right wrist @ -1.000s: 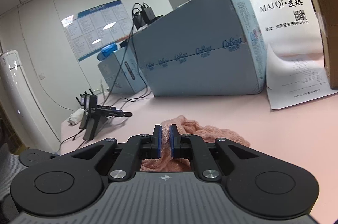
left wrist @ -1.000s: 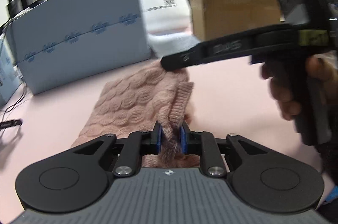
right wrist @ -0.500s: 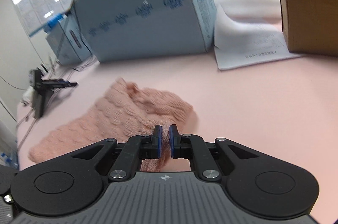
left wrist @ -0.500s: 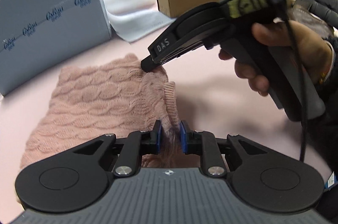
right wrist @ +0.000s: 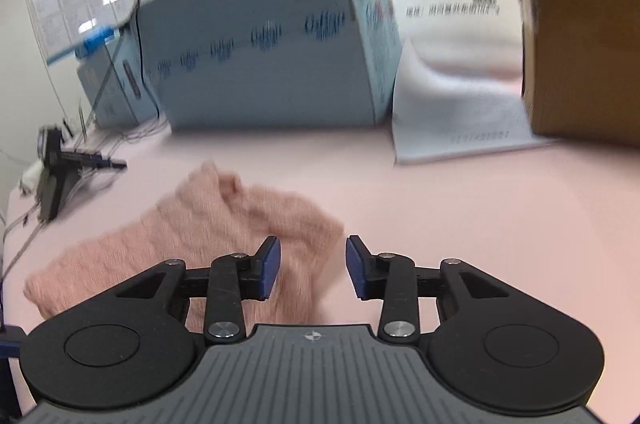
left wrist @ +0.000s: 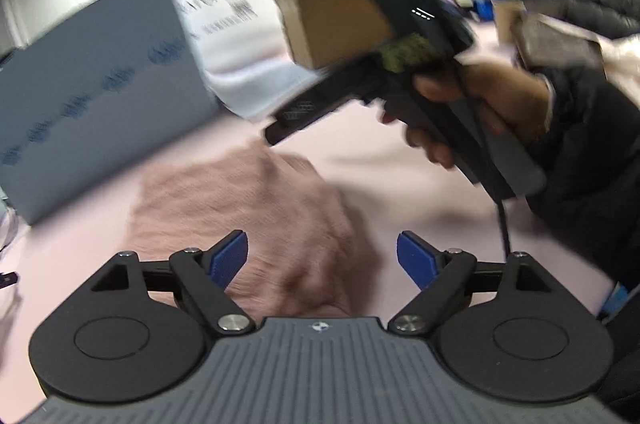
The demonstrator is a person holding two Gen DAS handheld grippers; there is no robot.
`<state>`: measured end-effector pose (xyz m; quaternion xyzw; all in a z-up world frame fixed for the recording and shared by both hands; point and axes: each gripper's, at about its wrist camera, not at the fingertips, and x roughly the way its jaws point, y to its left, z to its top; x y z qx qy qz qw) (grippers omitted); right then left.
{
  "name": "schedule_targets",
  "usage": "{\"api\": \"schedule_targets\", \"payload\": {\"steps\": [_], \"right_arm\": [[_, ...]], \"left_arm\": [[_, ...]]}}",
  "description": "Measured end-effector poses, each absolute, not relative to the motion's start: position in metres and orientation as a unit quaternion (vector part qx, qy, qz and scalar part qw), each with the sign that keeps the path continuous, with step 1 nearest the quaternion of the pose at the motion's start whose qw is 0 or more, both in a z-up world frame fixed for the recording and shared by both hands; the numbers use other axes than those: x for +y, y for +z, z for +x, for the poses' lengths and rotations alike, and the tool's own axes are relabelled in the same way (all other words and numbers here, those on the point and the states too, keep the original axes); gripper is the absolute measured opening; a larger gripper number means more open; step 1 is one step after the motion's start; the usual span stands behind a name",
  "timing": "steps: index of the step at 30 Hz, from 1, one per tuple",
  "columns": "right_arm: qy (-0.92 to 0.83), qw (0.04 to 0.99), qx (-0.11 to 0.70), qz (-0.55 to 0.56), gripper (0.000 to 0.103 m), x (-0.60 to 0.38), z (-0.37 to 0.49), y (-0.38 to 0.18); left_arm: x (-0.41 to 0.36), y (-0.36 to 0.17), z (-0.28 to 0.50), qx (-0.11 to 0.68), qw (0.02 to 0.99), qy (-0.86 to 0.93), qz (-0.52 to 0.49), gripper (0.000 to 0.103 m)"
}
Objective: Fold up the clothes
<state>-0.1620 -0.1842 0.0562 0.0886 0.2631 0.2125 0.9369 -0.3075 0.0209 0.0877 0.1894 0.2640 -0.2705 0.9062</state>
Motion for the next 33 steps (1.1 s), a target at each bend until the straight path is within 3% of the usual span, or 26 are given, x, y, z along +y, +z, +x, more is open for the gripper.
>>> {"api": "schedule_targets", "payload": {"steps": [6, 11, 17, 20, 21, 22, 24, 28, 33], "right_arm": [[0.360, 0.882, 0.286, 0.099, 0.036, -0.165, -0.172, 0.057], [0.379, 0.858, 0.347, 0.007, 0.037, -0.119, -0.174, 0.024], [0.375, 0.874, 0.305, -0.049, 0.043, -0.106, -0.189, 0.020], [0.388, 0.879, 0.278, -0.012, 0.055, -0.120, -0.189, 0.031], [0.394, 0.880, 0.266, 0.005, 0.067, -0.126, -0.189, 0.035], [0.396, 0.882, 0.255, 0.020, 0.086, -0.133, -0.189, 0.039], [0.365, 0.906, 0.203, 0.067, 0.103, -0.152, -0.190, 0.049], [0.276, 0.940, 0.155, 0.130, 0.103, -0.187, -0.174, 0.053], [0.244, 0.904, 0.252, 0.243, 0.103, -0.217, -0.114, 0.026]], "left_arm": [[0.038, 0.075, -0.278, 0.287, 0.912, -0.224, 0.190, 0.082], [0.058, 0.054, -0.255, 0.340, 0.908, -0.196, 0.147, 0.082], [0.071, 0.057, -0.255, 0.317, 0.920, -0.187, 0.135, 0.082], [0.081, 0.071, -0.259, 0.292, 0.931, -0.173, 0.132, 0.082], [0.084, 0.076, -0.261, 0.284, 0.935, -0.168, 0.132, 0.082], [0.088, 0.081, -0.262, 0.276, 0.938, -0.163, 0.131, 0.082], [0.099, 0.090, -0.263, 0.257, 0.949, -0.133, 0.129, 0.082], [0.117, 0.096, -0.262, 0.245, 0.957, -0.097, 0.125, 0.082], [0.110, 0.090, -0.246, 0.248, 0.946, -0.194, 0.071, 0.082]]}}
